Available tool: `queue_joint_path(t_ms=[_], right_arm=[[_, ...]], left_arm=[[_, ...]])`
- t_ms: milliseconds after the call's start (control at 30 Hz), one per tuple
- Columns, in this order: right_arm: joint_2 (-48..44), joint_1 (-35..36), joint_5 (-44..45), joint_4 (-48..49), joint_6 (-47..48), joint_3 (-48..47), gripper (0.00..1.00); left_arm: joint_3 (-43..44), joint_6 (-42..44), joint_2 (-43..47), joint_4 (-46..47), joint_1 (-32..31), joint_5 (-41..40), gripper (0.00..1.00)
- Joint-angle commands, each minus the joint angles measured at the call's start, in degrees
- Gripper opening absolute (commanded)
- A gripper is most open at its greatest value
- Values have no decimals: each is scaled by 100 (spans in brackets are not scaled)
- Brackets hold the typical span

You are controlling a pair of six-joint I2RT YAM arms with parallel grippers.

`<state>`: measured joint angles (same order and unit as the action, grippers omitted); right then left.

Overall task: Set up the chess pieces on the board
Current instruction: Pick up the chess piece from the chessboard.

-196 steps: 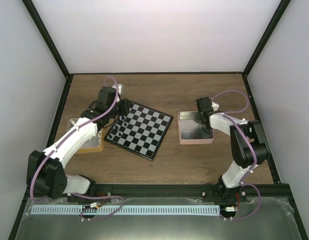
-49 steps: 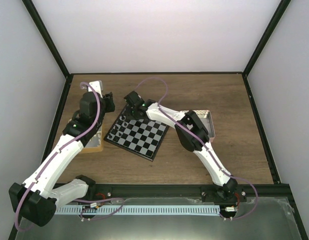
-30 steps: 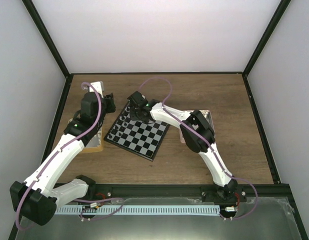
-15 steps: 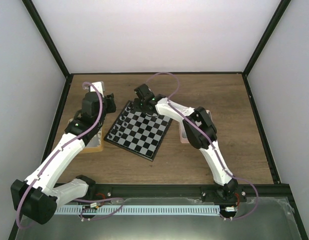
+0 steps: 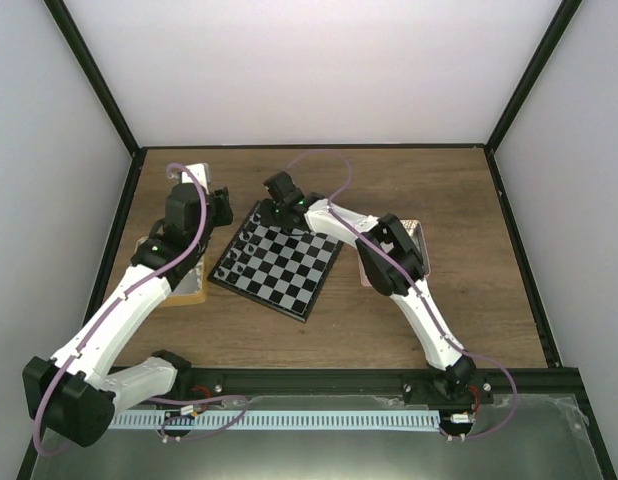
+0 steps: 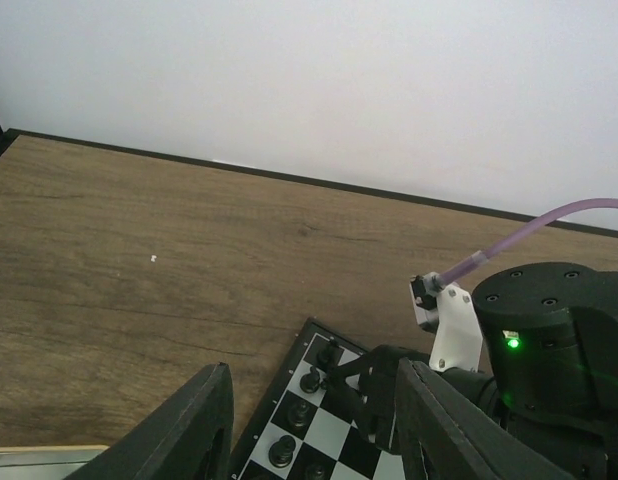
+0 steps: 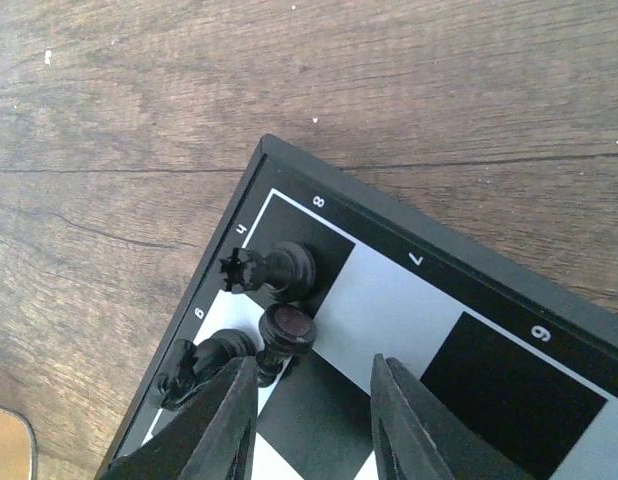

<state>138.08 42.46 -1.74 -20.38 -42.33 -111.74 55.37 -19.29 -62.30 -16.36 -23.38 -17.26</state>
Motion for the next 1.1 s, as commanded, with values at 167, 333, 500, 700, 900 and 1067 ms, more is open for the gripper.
queue_joint_path(t_ms=[167,333,500,700,900,1067], right_arm=[[469,128,390,-324,127,-756,32],[641,213,719,-643,158,-1052,31],[819,253,907,-883,119,-1315,28],[746,318,1201,-1145,166,-1386,22],[493,381,1255,-1332,328,-1172,14],[360,377,1078,-1379,392,-946,8]], left_arm=[[-71,12,-23,72,26,37,47],[-71,19,-8,65,26,25,47],[-78,22,16,54,27,11,47],[-84,22,16,53,26,3,47],[-98,-5,12,71,26,30,47],[-112,-13,20,72,26,47,47]])
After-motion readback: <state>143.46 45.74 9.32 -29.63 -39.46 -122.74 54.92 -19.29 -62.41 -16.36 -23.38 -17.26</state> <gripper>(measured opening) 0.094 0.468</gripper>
